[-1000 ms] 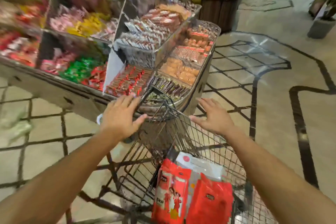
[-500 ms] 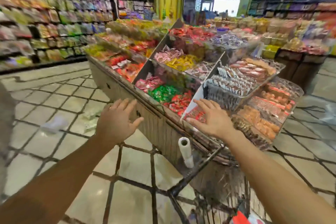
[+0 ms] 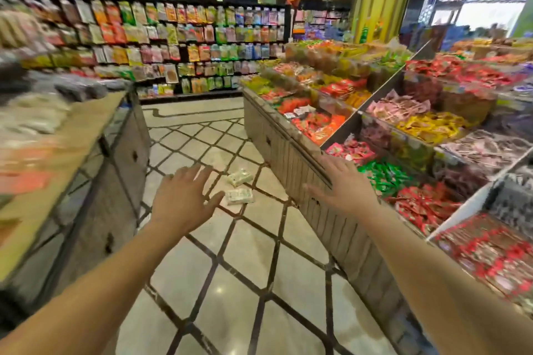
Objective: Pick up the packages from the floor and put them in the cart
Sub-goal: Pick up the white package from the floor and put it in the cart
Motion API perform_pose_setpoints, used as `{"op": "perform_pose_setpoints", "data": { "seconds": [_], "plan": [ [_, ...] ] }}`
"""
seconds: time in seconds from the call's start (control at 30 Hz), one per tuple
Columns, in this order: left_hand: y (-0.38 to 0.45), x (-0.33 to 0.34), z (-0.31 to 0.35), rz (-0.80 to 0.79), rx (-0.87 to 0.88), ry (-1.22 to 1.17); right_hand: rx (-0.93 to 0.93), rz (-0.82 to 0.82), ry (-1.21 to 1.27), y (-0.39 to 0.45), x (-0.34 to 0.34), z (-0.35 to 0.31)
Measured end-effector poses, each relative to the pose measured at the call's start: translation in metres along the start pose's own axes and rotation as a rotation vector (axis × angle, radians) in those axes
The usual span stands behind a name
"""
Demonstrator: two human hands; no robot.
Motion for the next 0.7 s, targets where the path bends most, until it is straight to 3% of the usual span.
{"op": "perform_pose_setpoints", "data": {
  "seconds": [0.3,0.7],
  "plan": [
    [0.145,0.019,-0.121,0.002,-0.114,0.020,-0.171,0.012,0.006,0.217,0.024,-0.082],
    [0.363,0.046,-0.264,-0.016,-0.280,0.013,-0.258,-0.037,0.027,0.501,0.026,-0.148]
  ]
}}
Point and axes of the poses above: each hand's wrist, its own y-axis towards the middle knuckle, its own x-axis out of the palm, z = x × y, the point moved 7 cm from there along y, towards the middle knuckle, and after that the axes turned 15 degrees about -z, right-handed, at the moved point
